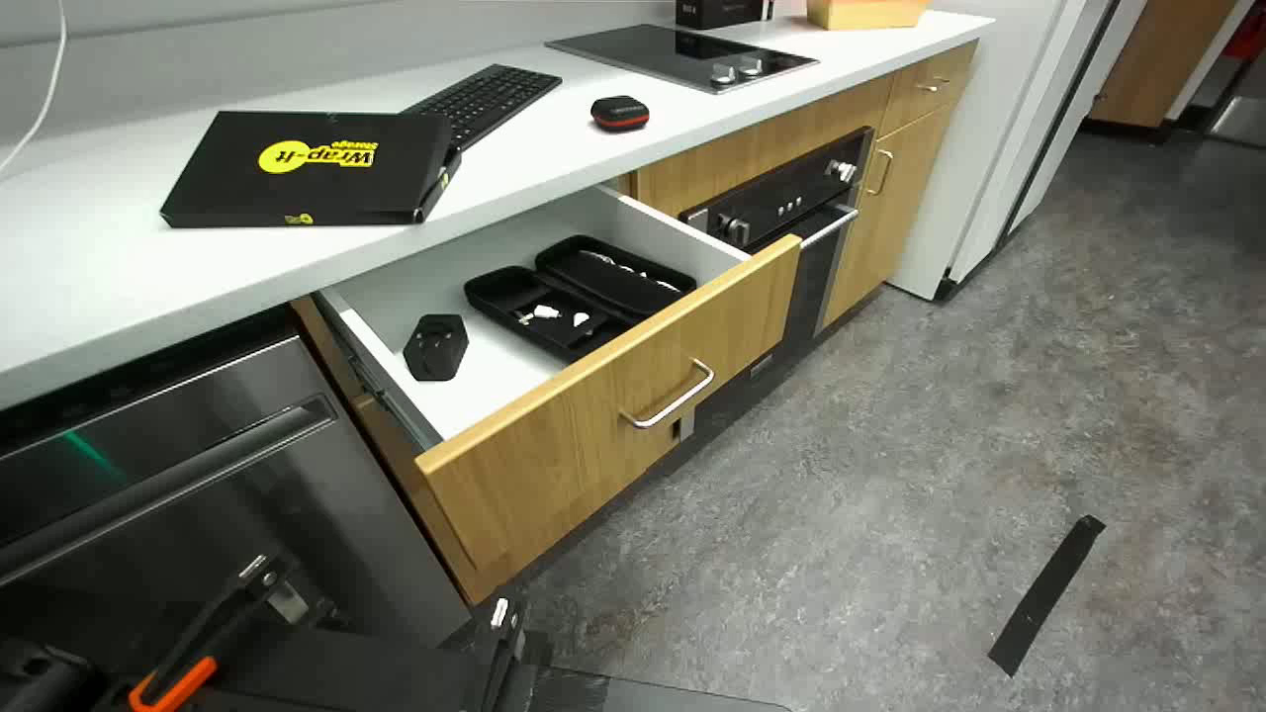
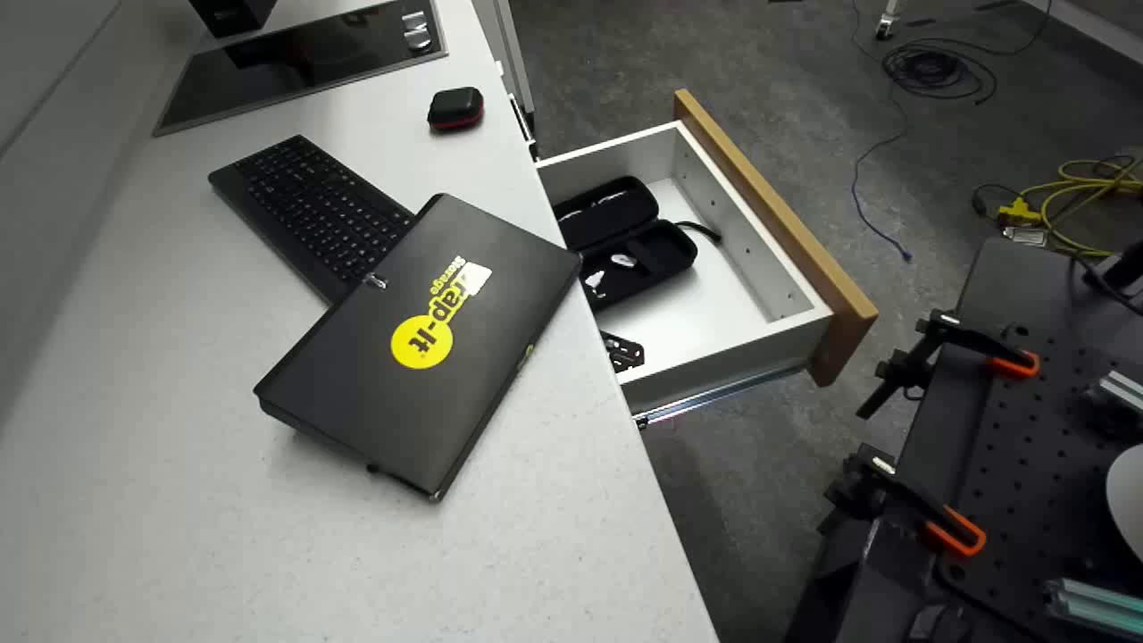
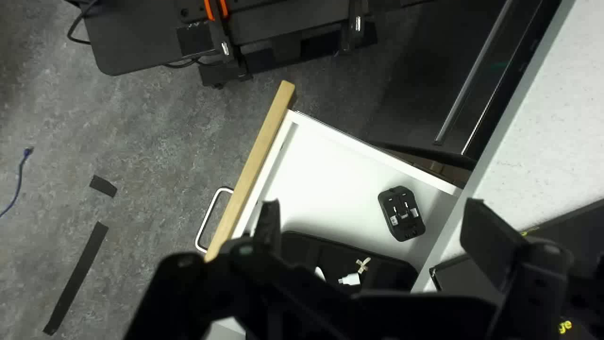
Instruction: Close the drawer
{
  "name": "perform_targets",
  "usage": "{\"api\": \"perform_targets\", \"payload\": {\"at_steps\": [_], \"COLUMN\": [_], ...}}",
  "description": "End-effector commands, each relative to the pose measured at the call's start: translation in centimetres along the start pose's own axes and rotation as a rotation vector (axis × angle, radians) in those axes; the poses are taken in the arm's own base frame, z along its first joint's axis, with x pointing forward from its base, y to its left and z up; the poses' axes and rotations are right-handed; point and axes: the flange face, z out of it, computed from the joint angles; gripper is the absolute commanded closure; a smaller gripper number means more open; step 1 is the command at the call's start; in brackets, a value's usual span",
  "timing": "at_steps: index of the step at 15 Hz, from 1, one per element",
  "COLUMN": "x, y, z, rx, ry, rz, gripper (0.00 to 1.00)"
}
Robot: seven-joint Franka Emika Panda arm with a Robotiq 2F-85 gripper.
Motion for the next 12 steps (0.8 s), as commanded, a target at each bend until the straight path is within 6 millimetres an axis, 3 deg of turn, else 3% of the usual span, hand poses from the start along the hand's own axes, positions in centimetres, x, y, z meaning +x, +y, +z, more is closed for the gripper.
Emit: {"api": "perform_targets", "payload": {"at_steps": [1, 4, 7, 12], "x": [0.0, 0.3, 2.2, 6.2], "y": [0.0, 0.2, 2.8, 12.1], "z": [0.0, 0.2, 1.3, 6.0], "rx": [0.0, -0.016, -0.051, -0.116], "ry": [-0.001, 0.004, 0.061, 0.115], "rz": [0.0, 0.01, 0.066, 0.234], "gripper": [0.0, 0.0, 0.0, 0.0]}}
